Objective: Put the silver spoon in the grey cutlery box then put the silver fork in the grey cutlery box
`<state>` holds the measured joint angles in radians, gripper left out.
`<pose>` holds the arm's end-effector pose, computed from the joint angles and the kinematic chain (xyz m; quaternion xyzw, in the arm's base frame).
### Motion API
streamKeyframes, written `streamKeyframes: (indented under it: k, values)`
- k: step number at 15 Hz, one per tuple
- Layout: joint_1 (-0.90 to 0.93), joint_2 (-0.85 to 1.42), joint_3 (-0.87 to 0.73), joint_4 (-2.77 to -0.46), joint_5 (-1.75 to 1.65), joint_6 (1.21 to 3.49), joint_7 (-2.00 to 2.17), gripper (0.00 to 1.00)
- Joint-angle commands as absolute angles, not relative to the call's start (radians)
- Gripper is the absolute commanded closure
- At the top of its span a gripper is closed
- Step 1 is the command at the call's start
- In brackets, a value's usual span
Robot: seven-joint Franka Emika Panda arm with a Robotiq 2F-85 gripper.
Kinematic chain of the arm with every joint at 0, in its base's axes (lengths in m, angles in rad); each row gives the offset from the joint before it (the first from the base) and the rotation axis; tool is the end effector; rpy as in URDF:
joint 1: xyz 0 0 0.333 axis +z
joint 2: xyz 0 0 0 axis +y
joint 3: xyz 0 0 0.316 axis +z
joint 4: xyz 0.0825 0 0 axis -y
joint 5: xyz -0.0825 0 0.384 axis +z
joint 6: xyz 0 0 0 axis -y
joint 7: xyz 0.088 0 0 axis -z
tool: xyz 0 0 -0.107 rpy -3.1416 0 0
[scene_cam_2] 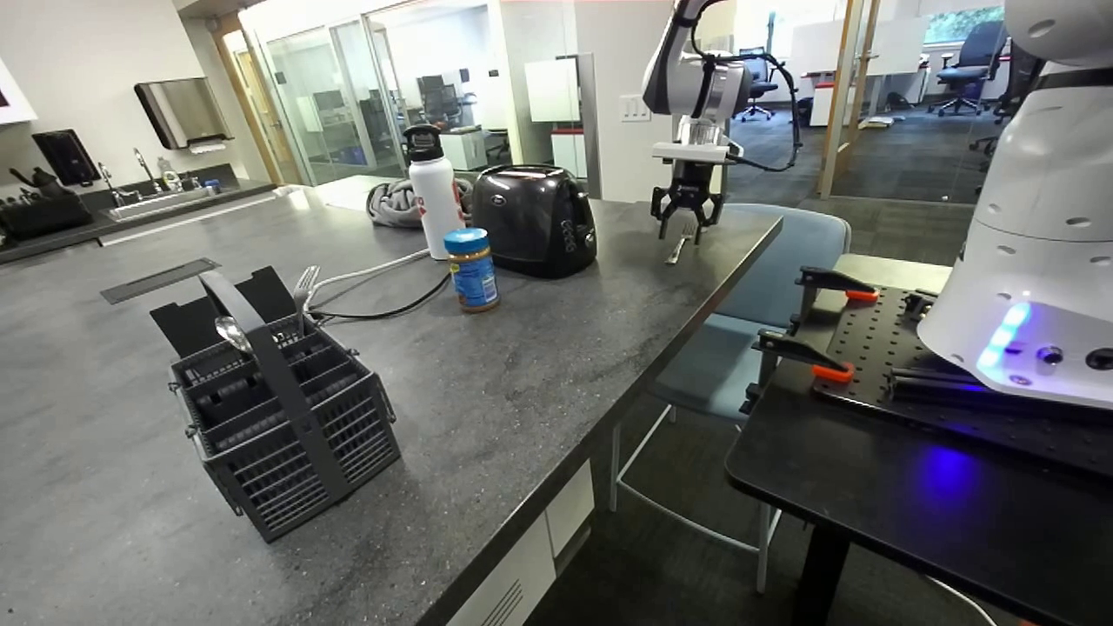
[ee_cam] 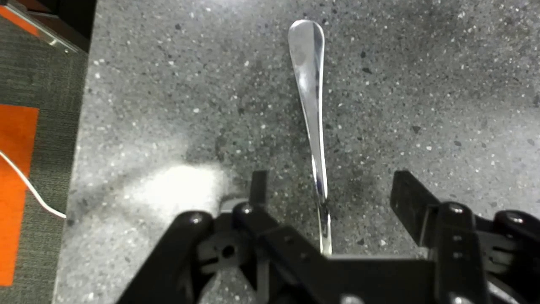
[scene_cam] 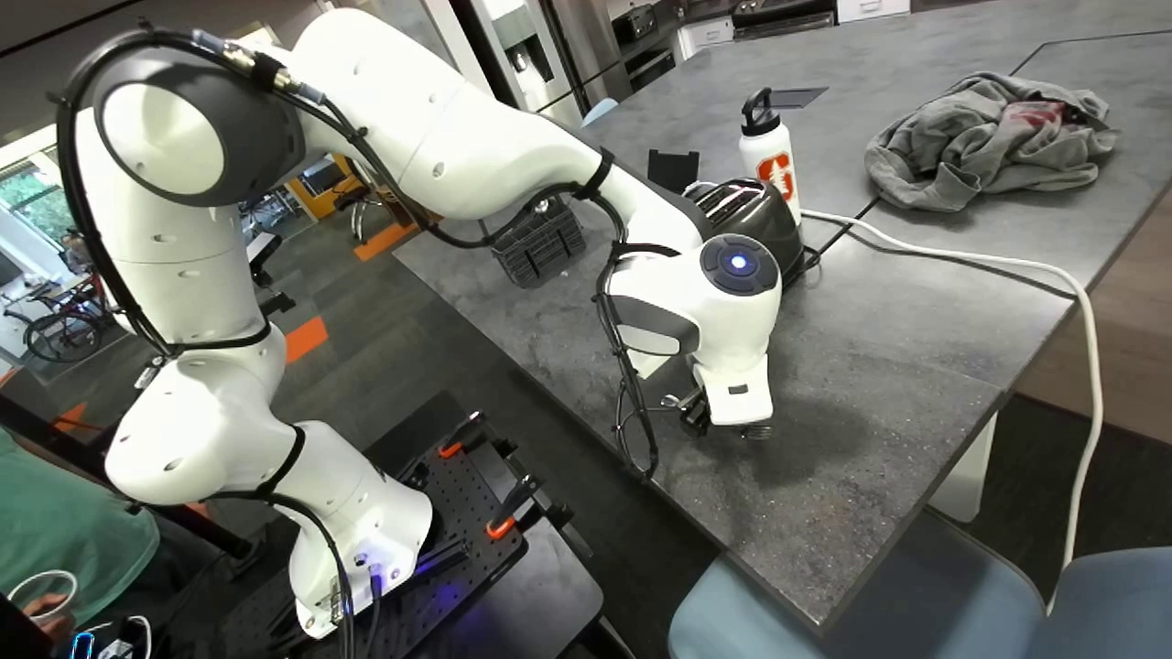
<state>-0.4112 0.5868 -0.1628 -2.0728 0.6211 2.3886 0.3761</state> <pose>0.4659 -0.2995 0.1263 -0.7382 0.6509 0.1025 0.1444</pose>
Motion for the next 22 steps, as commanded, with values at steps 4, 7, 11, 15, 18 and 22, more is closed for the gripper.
streamKeyframes:
  k: [4, 7, 11, 15, 18, 22]
  values:
    - [-0.379, 0.603, -0.190, -2.059, 0.641, 2.415, 0.380, 0.76]
    - [-0.374, 0.598, -0.196, -2.060, 0.638, 2.417, 0.382, 0.98]
    - [-0.355, 0.556, -0.209, -2.093, 0.620, 2.438, 0.386, 0.98]
    - [-0.318, 0.444, -0.235, -2.182, 0.584, 2.522, 0.366, 0.98]
    - [-0.287, 0.311, -0.256, -2.291, 0.520, 2.626, 0.336, 0.98]
    - [-0.262, 0.120, -0.263, -2.426, 0.382, 2.720, 0.279, 0.98]
